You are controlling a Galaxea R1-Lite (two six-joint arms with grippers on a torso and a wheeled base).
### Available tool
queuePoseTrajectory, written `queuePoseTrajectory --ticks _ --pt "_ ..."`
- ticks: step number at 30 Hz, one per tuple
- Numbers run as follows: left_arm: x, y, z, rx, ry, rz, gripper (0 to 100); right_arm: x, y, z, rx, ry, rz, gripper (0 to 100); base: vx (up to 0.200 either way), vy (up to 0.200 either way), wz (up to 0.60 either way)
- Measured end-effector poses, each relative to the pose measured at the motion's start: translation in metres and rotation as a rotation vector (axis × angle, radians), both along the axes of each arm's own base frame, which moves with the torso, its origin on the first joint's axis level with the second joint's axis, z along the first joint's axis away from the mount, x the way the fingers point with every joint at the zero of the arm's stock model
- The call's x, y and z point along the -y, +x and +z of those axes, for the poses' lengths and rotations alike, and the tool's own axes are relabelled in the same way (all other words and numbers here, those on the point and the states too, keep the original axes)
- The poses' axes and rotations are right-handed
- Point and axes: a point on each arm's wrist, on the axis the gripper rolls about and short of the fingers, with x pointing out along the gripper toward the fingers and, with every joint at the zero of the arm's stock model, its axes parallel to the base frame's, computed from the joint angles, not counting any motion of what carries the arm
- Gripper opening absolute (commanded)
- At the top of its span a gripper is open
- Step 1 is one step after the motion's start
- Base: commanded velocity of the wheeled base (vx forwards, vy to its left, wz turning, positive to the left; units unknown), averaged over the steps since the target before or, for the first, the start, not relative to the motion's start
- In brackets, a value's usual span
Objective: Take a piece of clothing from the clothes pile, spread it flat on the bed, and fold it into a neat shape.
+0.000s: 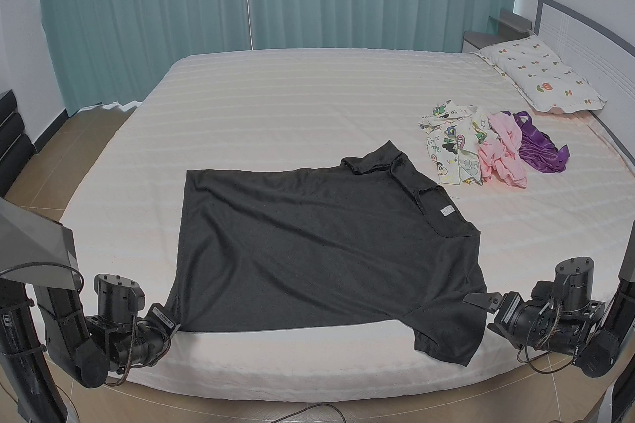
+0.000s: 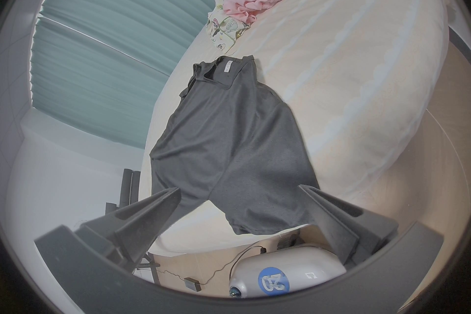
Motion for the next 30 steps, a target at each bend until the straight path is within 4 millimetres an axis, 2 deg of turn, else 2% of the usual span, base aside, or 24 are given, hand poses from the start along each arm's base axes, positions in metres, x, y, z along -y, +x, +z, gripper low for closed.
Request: queuePoseTrajectory --ticks 8,16,20,30 --pt "-0.012 -0.016 0.006 -0.016 0.031 0.002 0 0.004 0.001 -0.005 -0.011 -0.04 0.013 100 0.0 0.0 0.0" --pt "-0.014 -0.023 0.007 -0.031 0.023 -0.007 0 0.006 0.002 -0.01 -0.029 -0.058 0.017 100 0.0 0.0 0.0" --pt "-0.013 -0.024 0.006 -0.04 -0.04 -0.059 0 0.006 0.004 -0.013 -0.026 -0.068 0.028 100 0.0 0.0 0.0" --pt "-0.016 -0.019 0.009 0.005 -0.083 -0.067 0 0.01 0.035 -0.021 0.015 -0.028 0.045 100 0.0 0.0 0.0"
